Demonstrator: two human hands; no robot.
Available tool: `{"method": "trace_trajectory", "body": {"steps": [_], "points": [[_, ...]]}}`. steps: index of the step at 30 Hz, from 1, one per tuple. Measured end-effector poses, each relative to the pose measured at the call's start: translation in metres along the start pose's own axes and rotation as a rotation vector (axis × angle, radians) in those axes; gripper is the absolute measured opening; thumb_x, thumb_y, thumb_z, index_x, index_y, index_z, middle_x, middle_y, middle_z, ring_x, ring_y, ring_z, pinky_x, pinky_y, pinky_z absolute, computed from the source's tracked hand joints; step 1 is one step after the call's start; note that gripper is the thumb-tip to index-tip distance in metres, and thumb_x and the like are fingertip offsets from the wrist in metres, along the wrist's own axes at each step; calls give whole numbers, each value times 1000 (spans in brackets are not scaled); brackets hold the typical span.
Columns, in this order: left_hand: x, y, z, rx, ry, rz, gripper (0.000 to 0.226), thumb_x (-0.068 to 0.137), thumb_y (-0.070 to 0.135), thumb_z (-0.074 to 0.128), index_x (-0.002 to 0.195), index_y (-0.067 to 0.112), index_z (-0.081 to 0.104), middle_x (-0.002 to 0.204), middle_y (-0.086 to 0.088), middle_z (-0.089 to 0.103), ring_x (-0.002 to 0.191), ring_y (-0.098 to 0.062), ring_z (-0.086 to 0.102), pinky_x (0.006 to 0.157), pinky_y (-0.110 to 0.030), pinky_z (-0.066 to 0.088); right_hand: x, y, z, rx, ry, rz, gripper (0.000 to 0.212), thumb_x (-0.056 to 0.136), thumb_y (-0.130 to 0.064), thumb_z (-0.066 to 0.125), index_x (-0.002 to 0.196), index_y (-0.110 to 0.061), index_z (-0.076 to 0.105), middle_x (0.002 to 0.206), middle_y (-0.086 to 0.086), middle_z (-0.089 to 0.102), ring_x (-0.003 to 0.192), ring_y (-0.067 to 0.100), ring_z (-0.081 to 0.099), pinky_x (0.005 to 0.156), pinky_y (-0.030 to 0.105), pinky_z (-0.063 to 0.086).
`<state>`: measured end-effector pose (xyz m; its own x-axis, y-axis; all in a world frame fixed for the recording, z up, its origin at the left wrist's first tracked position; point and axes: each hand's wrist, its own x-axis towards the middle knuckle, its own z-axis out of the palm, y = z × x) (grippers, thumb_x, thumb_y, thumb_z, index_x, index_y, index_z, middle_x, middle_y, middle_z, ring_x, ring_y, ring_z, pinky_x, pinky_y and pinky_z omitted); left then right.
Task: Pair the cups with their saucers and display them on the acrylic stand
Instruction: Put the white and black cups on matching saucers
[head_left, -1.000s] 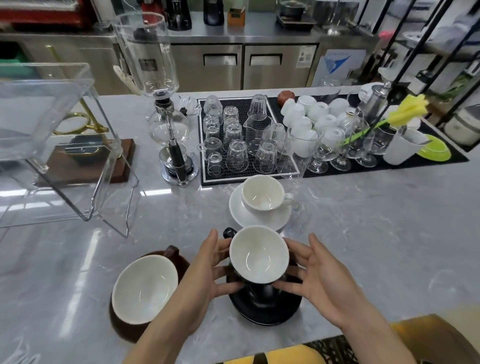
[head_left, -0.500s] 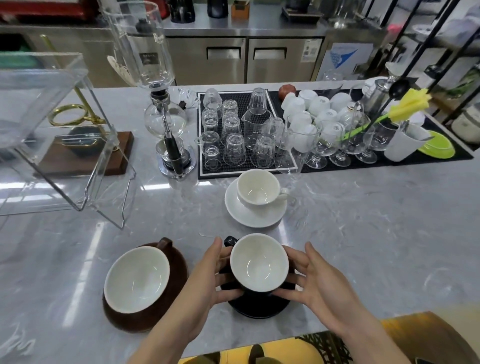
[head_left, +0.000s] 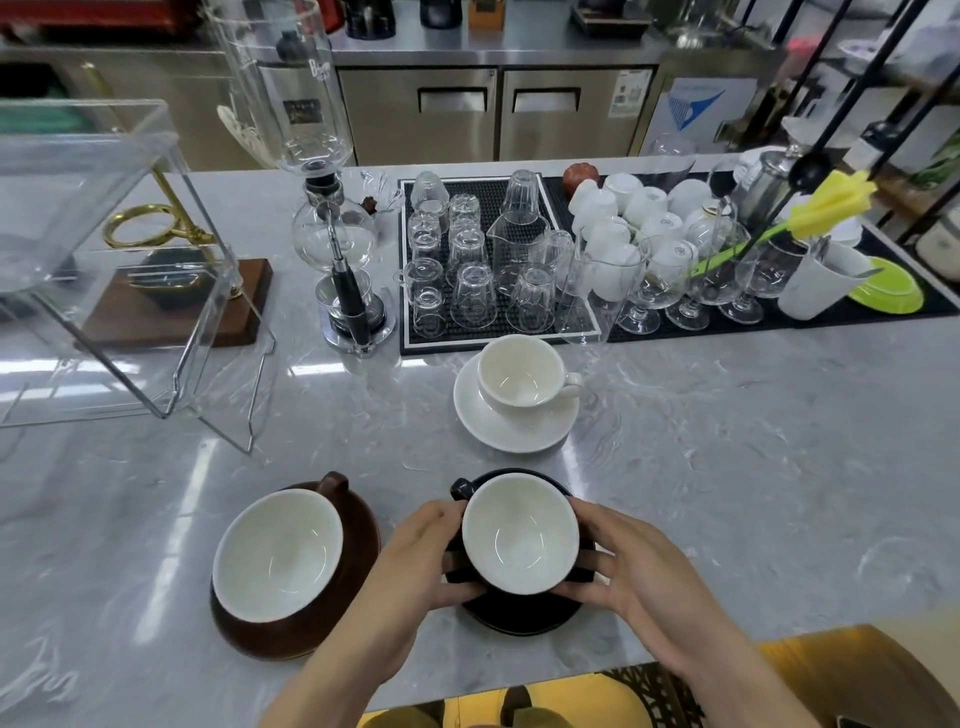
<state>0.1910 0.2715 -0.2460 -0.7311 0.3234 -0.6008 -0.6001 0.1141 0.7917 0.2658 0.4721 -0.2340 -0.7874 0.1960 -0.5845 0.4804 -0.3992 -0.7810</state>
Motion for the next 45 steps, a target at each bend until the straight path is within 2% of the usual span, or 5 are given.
{"method": "trace_trajectory", "body": {"steps": [4, 25, 33, 38, 45], "points": [[2, -7, -1, 47, 21, 22, 33, 105, 18, 51, 95, 30, 79, 97, 6, 79, 107, -21, 71, 75, -35, 65, -1, 3, 1, -52, 16, -37, 30, 104, -20, 49, 112, -22, 78, 110, 2, 77, 103, 21, 74, 78, 40, 62], [10, -17, 0, 149, 112, 153, 23, 98, 10, 63, 116, 21, 74, 109, 4, 77, 101, -12, 74, 80, -32, 65, 14, 21, -10, -216, 109, -189, 30, 95, -3, 62, 105, -26, 77, 100, -8, 78, 93, 10, 75, 70, 27, 62], [10, -21, 1, 226, 216, 253, 18, 91, 12, 71, 101, 26, 76, 95, 10, 80, 93, -11, 76, 82, -33, 63, 17, 24, -11, -231, 130, -206, 29, 94, -3, 64, 105, -27, 76, 99, -4, 78, 93, 12, 75, 71, 29, 63], [8, -24, 4, 288, 316, 337, 18, 86, 12, 74, 91, 29, 75, 90, 14, 78, 88, 4, 71, 65, -8, 52, 19, 26, -13, -237, 146, -213, 23, 92, -5, 67, 106, -21, 76, 101, 2, 78, 95, 18, 75, 74, 35, 64], [4, -29, 1, 223, 377, 353, 16, 84, 17, 78, 93, 29, 74, 90, 18, 77, 90, -2, 72, 82, -23, 56, 17, 24, -21, -290, 292, -331, 18, 89, -13, 73, 101, -26, 74, 92, -8, 78, 86, 5, 72, 69, 20, 60]]}}
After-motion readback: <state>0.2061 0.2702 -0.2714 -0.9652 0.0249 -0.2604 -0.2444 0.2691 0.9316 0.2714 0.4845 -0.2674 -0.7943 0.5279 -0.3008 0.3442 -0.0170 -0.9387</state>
